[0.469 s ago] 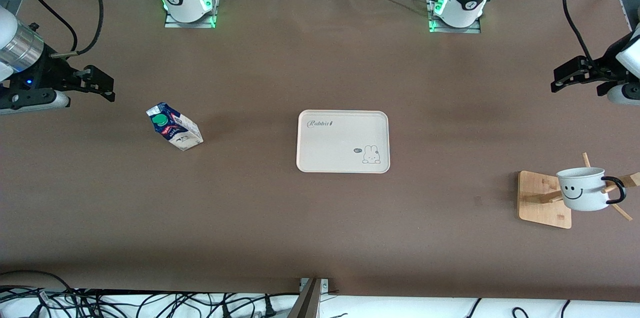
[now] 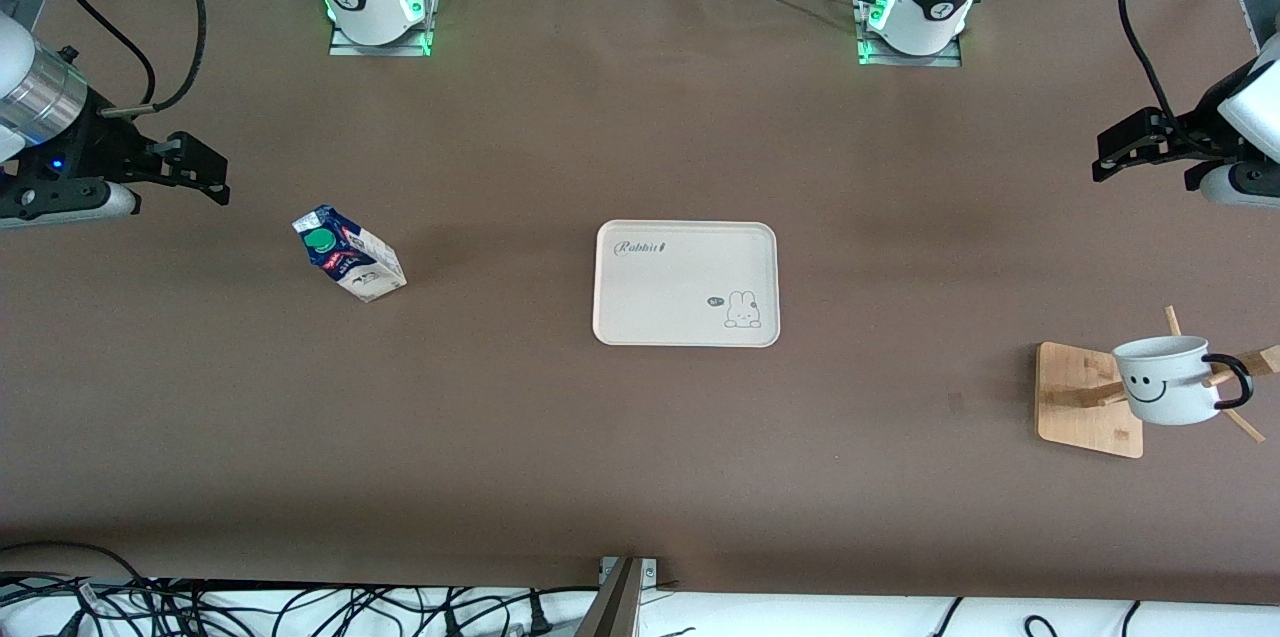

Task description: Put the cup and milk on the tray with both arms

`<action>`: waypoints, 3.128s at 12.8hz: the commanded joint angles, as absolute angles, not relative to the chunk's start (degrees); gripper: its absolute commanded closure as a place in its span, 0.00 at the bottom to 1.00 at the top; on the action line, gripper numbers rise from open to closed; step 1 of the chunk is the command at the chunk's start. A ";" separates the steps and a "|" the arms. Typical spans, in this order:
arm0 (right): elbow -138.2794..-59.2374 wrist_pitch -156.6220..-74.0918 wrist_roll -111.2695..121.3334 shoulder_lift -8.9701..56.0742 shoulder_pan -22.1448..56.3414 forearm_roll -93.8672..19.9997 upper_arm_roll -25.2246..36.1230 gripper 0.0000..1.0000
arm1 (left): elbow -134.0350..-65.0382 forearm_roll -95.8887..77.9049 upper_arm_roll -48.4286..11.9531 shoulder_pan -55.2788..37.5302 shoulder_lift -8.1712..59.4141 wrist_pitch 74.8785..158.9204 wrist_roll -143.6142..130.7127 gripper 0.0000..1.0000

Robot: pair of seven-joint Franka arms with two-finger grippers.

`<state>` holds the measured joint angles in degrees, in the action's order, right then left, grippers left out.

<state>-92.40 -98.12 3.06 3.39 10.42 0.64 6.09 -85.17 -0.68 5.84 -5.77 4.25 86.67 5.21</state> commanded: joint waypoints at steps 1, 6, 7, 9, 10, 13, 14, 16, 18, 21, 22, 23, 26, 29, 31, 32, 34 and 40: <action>-91.23 -97.82 3.25 4.74 9.58 0.88 5.45 0.00 | -85.34 0.26 5.19 -5.19 3.78 86.39 5.72 0.00; -92.28 -97.12 5.17 11.50 10.54 0.79 4.92 0.00 | -88.66 0.53 5.10 -5.36 3.78 91.20 5.71 0.00; -94.29 -97.90 5.27 12.47 11.42 0.70 4.83 0.00 | -90.94 0.53 5.18 -5.19 3.43 94.45 5.71 0.00; -100.59 -102.63 5.36 12.22 11.78 0.62 4.75 0.00 | -92.45 0.44 5.19 -5.27 3.43 96.14 5.71 0.00; -105.16 -106.57 5.36 11.43 11.78 0.62 4.66 0.00 | -93.24 0.44 5.19 -5.27 3.34 97.98 5.71 0.00; -114.50 -116.96 5.54 10.46 11.78 0.62 4.04 0.00 | -98.33 0.00 5.19 -5.27 3.34 107.46 5.71 0.00; -116.44 -119.16 5.54 10.55 11.78 0.62 4.04 0.00 | -100.26 0.00 5.19 -5.27 3.34 110.36 5.71 0.00; -119.00 -121.90 5.54 10.55 11.78 0.62 4.04 0.03 | -105.01 -0.09 5.36 -5.19 3.25 118.26 5.71 0.00; -118.57 -121.29 5.62 10.55 11.78 0.70 3.96 0.34 | -108.88 -0.35 5.54 -5.10 2.64 125.39 5.63 0.00; -117.78 -120.67 5.54 10.37 11.78 0.70 3.52 0.28 | -113.98 -4.72 8.17 -5.10 2.55 138.03 5.36 0.00; -117.77 -120.50 5.54 10.46 11.78 0.70 3.52 0.25 | -116.00 -5.53 8.17 -5.10 2.55 142.86 5.27 0.00; -117.86 -120.41 5.54 10.55 11.78 0.62 3.52 0.29 | -117.84 -5.54 8.26 -5.10 2.55 147.78 5.27 0.00; -116.81 -120.15 5.10 10.63 11.78 0.62 3.17 0.52 | -123.56 -6.76 8.26 -4.40 1.85 158.80 4.66 0.00; -111.12 -113.84 4.49 11.16 12.21 -1.65 2.29 0.62 | -125.86 -12.82 8.26 -3.96 1.32 159.52 3.16 0.00; -104.45 -107.87 1.34 12.30 14.40 -3.94 2.29 0.62 | -125.95 -12.92 8.26 -3.87 1.23 159.70 2.90 0.00; -100.41 -104.80 -2.42 13.35 16.68 -5.09 2.29 0.62 | -126.03 -13.18 8.26 -3.87 1.06 159.70 1.68 0.00; -94.25 -103.10 -11.73 16.68 22.82 -7.72 2.29 0.62 | -126.73 -13.36 8.26 -3.87 0.88 161.00 -0.70 0.00; -73.77 -104.50 -36.88 34.34 39.18 -10.63 2.29 0.62 | -128.94 -16.43 8.26 -3.87 1.67 169.70 -0.88 0.00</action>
